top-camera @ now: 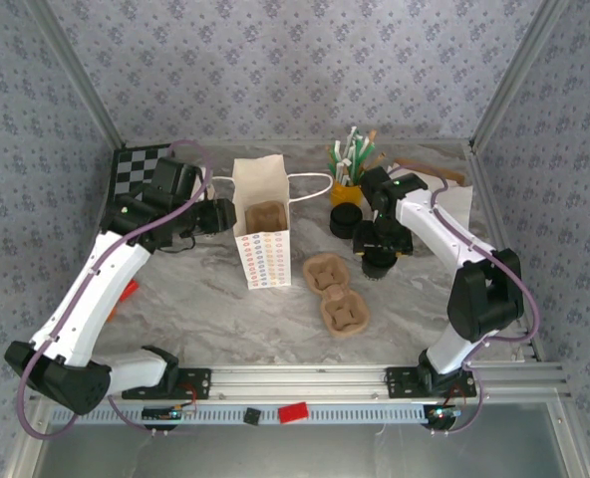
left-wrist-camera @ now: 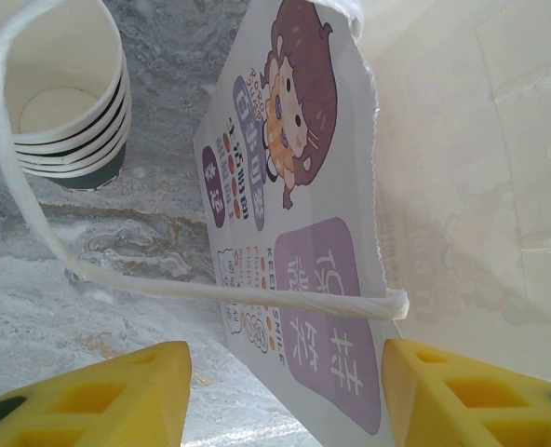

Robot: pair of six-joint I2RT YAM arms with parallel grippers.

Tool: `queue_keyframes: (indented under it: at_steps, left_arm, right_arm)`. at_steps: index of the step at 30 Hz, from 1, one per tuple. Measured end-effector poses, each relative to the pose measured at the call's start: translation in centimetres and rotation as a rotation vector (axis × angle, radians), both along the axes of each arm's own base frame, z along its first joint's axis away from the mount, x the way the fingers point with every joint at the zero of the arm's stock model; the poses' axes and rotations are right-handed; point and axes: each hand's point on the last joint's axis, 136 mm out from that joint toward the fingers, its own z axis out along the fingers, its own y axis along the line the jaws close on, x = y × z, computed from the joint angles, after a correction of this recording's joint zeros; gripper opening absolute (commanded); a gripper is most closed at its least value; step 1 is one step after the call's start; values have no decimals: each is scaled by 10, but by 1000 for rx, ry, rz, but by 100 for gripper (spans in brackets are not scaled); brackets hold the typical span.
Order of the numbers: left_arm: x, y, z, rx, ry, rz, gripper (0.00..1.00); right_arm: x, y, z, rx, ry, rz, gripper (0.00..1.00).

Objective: Pack the takeout coffee

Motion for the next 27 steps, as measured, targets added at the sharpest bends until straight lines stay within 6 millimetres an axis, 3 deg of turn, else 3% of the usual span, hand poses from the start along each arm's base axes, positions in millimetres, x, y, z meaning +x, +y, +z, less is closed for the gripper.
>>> queue_keyframes:
  at_steps: [19, 27]
  left_arm:
    - [2, -1, -4, 5, 11, 0, 56]
    - [2, -1, -4, 5, 11, 0, 56]
  right_arm:
    - [9, -4, -1, -19, -31, 13, 83]
    - [11, -6, -2, -36, -38, 20, 77]
